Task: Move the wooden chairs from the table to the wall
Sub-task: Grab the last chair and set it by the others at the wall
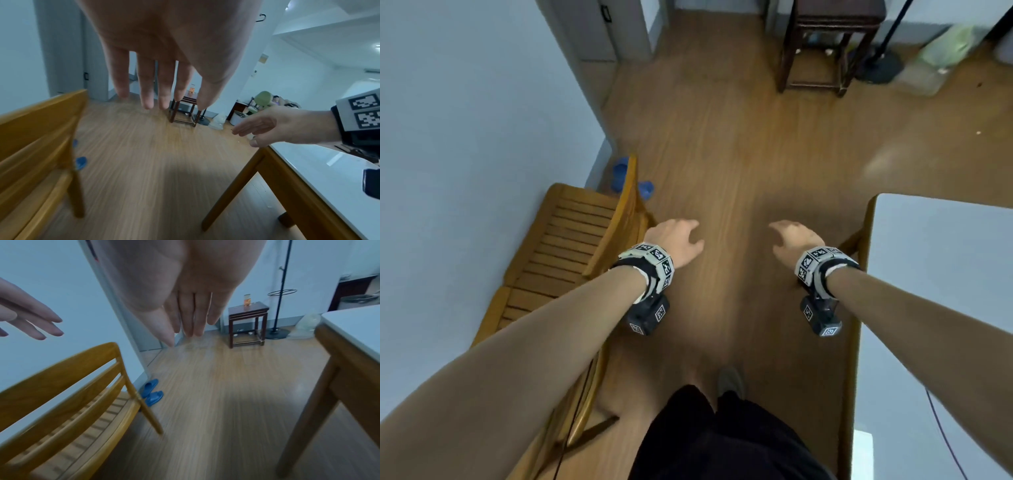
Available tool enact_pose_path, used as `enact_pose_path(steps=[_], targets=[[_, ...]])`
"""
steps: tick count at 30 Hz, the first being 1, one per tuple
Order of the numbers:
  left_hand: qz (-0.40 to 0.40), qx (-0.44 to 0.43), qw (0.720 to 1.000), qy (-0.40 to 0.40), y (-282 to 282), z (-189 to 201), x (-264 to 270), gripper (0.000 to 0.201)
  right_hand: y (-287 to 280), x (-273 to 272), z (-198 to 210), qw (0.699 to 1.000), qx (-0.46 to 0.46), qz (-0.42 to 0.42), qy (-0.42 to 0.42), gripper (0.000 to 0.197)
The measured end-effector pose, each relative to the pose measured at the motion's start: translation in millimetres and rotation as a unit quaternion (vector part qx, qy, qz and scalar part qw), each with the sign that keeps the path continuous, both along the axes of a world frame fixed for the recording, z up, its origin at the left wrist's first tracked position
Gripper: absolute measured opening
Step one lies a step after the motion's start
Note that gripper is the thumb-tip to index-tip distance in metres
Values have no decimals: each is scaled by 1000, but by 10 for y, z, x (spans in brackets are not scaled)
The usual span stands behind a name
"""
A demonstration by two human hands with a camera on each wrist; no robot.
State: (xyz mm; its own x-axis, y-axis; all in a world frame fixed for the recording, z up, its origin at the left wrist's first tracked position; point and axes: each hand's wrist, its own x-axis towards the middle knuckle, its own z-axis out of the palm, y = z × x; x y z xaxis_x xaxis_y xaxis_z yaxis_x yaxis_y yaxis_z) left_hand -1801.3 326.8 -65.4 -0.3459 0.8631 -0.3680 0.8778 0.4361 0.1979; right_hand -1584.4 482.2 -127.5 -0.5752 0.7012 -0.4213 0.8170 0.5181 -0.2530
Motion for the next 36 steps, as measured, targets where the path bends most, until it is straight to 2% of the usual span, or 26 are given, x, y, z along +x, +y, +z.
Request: enact_pose_path(steps=[8, 13, 17, 20, 27, 33, 36], targets=[[-90, -22, 995, 22, 1916, 17, 1, 56, 1332, 168, 67, 994, -14, -112, 3, 60], [-154, -35, 987, 27, 3383, -102, -181, 55, 2378, 73, -48, 983, -25, -181, -14, 57], [-214, -46, 976, 16, 4624, -137, -224, 56, 3188, 103, -133, 967, -33, -254, -13, 52], [-268, -55, 962, 15, 5437, -115, -69, 55, 3794, 301, -206, 952, -73, -298, -13, 57], [-396, -74, 915, 23, 7165, -89, 936, 55, 4842, 1220, -292, 906, -79, -416, 13, 60], [-485, -85, 869, 41, 8518, -236, 2338, 57, 5768, 2321, -455, 844, -77, -529, 45, 56], [-539, -89, 836, 51, 9030, -241, 3091, 53, 6133, 2874, -430, 799, -80, -593, 60, 55]])
